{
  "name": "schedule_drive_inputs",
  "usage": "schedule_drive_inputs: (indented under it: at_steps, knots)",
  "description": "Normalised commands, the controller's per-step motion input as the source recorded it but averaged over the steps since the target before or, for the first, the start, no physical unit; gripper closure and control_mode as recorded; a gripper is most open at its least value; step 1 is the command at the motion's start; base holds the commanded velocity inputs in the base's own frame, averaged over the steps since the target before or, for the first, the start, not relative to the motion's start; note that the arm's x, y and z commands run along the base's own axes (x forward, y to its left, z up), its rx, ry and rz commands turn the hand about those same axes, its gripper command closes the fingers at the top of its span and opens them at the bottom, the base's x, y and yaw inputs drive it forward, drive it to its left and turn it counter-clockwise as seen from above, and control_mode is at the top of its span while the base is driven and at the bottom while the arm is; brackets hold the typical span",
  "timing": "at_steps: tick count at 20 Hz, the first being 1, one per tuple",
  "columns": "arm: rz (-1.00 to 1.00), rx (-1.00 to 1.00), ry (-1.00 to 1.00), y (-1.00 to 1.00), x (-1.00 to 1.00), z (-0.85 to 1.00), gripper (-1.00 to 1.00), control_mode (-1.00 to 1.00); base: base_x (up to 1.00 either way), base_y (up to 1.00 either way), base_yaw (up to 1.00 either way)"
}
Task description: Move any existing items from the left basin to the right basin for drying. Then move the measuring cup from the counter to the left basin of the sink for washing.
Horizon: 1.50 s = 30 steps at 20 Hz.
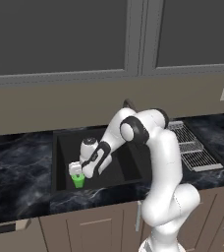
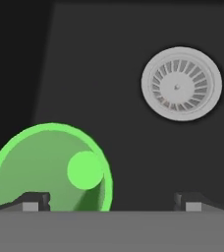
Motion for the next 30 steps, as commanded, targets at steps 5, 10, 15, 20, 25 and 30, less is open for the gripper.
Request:
schedule_drive_inputs:
  at_steps: [5, 10, 15, 20, 25, 30]
  knots:
    - [0.0, 0.0, 0.0, 0.03, 0.14, -0.09, -1.0, -1.0, 0.0, 0.0, 0.0]
    - [0.0, 0.0, 0.0, 0.05, 0.1, -0.08, -1.0, -1.0, 0.0, 0.0, 0.0]
    - [0.0, 0.0, 0.0, 0.04, 0.01, -0.1, -1.0, -1.0, 0.0, 0.0, 0.0]
    - [0.0, 0.0, 0.0, 0.0, -0.01, -0.16, -1.0, -1.0, 0.0, 0.0, 0.0]
    - [0.0, 0.0, 0.0, 0.0, 0.0, -0.12, -1.0, -1.0, 0.0, 0.0, 0.0]
    - [0.0, 0.0, 0.0, 0.05, 0.0, -0.12, 1.0, -1.0, 0.0, 0.0, 0.0]
